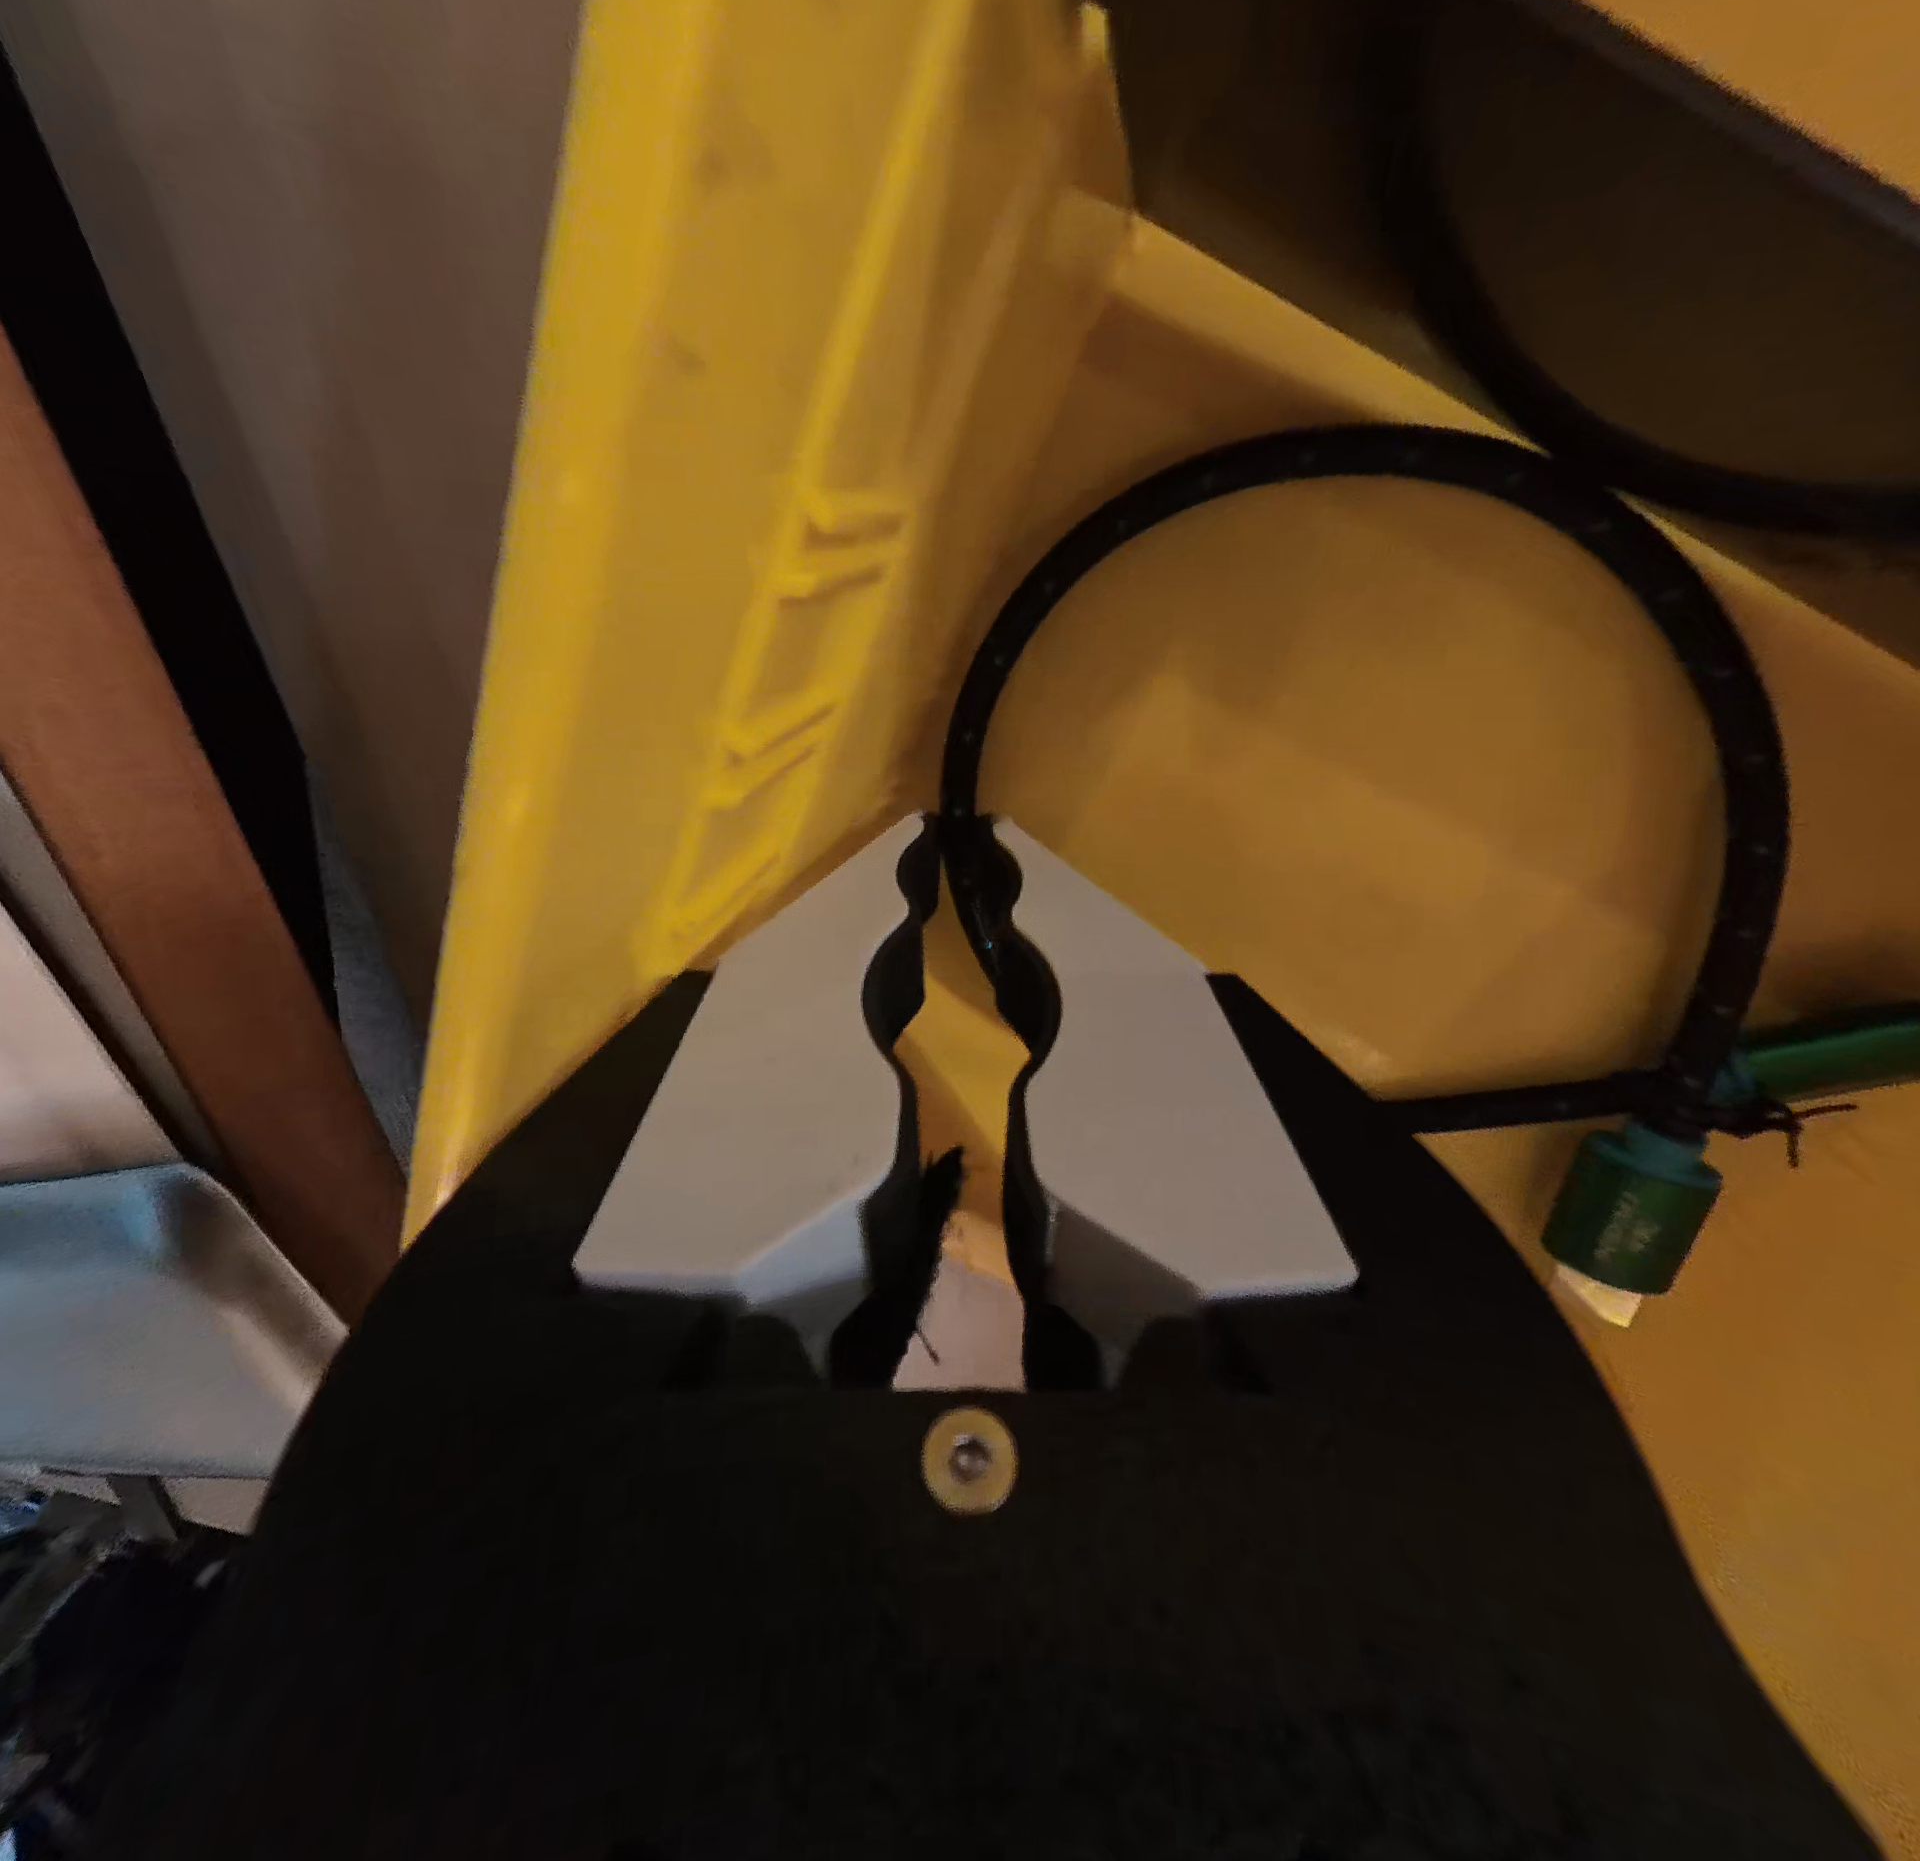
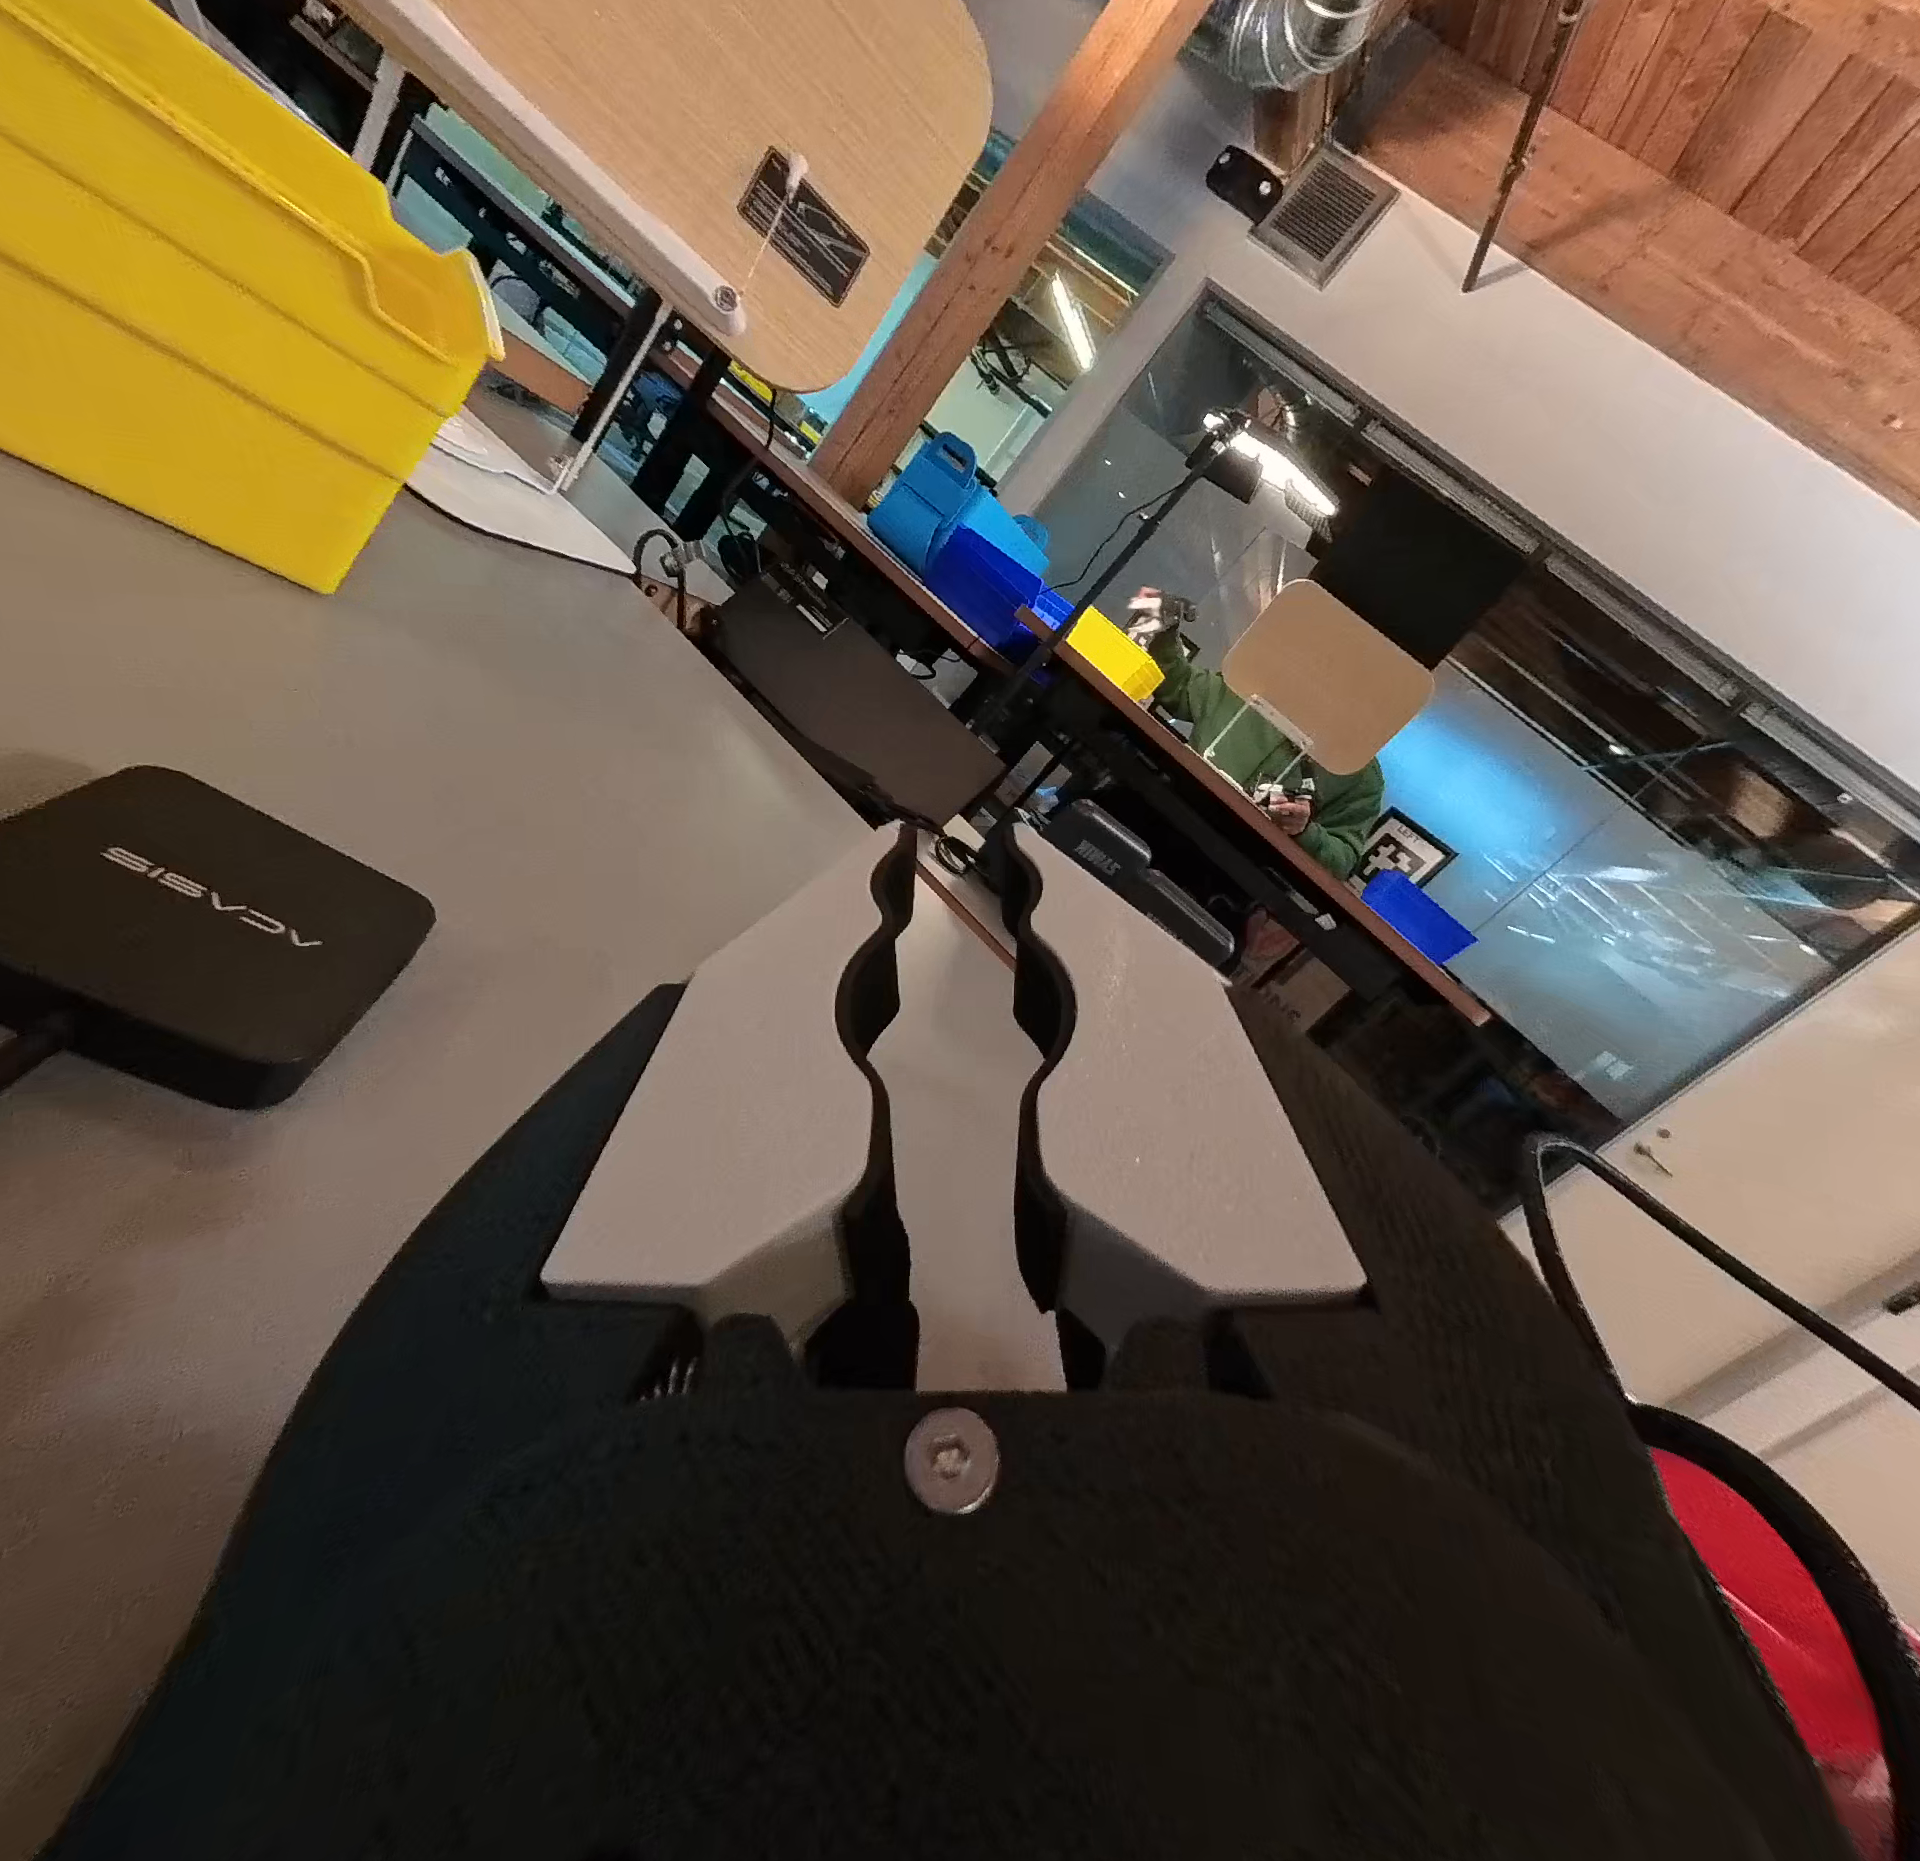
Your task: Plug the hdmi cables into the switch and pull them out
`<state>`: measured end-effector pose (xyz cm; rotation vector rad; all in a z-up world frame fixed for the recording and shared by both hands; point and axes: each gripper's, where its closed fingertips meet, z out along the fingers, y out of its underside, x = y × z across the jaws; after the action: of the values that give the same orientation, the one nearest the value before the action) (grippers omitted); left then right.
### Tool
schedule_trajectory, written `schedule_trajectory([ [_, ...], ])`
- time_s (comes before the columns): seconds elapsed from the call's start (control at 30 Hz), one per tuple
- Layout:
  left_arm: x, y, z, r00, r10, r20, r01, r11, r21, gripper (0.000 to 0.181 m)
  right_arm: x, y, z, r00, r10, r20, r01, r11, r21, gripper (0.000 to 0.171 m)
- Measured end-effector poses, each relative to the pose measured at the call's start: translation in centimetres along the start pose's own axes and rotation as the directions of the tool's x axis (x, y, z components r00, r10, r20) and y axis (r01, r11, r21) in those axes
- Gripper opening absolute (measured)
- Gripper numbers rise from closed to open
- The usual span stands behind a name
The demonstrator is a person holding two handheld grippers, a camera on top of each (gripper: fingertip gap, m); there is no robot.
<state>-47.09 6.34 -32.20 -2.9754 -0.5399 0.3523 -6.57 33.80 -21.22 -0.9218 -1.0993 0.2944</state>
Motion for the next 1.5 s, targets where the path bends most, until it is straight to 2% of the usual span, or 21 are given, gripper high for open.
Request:
schedule_trajectory([
  [0.03,0.1,0.0,-0.1,1.000,0.012,-0.005,-0.012,1.000,0.007,0.004,0.0,0.0,0.0,1.000,0.000,0.001,0.000,1.000,0.001,0.014],
  [0.1,0.1,0.0,-0.9,1.000,0.020,0.000,-0.020,0.999,0.042,0.004,0.0,0.0,0.0,1.000,0.005,0.003,-0.005,1.000,0.000,0.014],
  [0.2,-0.8,-0.9,-4.1,0.998,0.016,0.058,-0.025,0.986,0.162,0.003,0.1,0.1,-0.1,1.000,0.014,0.001,-0.014,1.000,-0.003,0.014],
  [0.37,-2.4,-2.2,-13.7,0.977,-0.015,0.212,-0.076,0.907,0.415,0.003,0.2,0.2,-0.1,1.000,0.019,-0.004,-0.019,1.000,-0.007,0.014],
  [0.53,-1.4,-3.3,-25.5,0.935,-0.058,0.351,-0.206,0.716,0.667,0.003,0.3,0.4,-0.2,1.000,0.025,-0.009,-0.025,1.000,-0.011,0.014],
  [0.63,2.2,-4.3,-31.2,0.946,-0.006,0.323,-0.263,0.564,0.783,0.003,0.5,0.4,-0.2,0.999,0.031,-0.015,-0.031,0.999,-0.014,0.013],
  [0.73,8.3,-5.7,-34.1,0.959,0.164,0.229,-0.279,0.438,0.854,0.003,0.7,0.5,-0.3,0.999,0.038,-0.023,-0.038,0.999,-0.015,0.013],
  [0.83,15.9,-7.3,-33.0,0.910,0.395,0.123,-0.297,0.414,0.861,0.003,0.9,0.6,-0.3,0.999,0.040,-0.034,-0.040,0.999,-0.016,0.013],
  [0.93,23.6,-8.9,-29.3,0.809,0.588,0.008,-0.331,0.444,0.833,0.003,1.4,0.6,-0.5,0.998,0.043,-0.055,-0.044,0.999,-0.016,0.013],
  [1.0,28.0,-10.4,-26.6,0.752,0.658,-0.039,-0.354,0.452,0.818,0.003,1.8,0.9,-0.6,0.997,0.036,-0.068,-0.038,0.999,-0.027,0.013],
  [1.2,36.5,-15.3,-20.4,0.717,0.692,-0.079,-0.367,0.472,0.802,0.004,3.3,1.8,-0.9,0.989,0.062,-0.134,-0.070,0.996,-0.053,0.013],
  [1.33,39.9,-18.4,-17.9,0.700,0.704,-0.120,-0.357,0.490,0.796,0.004,4.6,1.8,-1.3,0.978,0.058,-0.202,-0.070,0.996,-0.055,0.013],
  [1.5,43.0,-22.0,-15.0,0.702,0.685,-0.197,-0.290,0.527,0.799,0.004,4.7,2.5,-1.2,0.976,0.064,-0.207,-0.084,0.992,-0.089,0.013],
])
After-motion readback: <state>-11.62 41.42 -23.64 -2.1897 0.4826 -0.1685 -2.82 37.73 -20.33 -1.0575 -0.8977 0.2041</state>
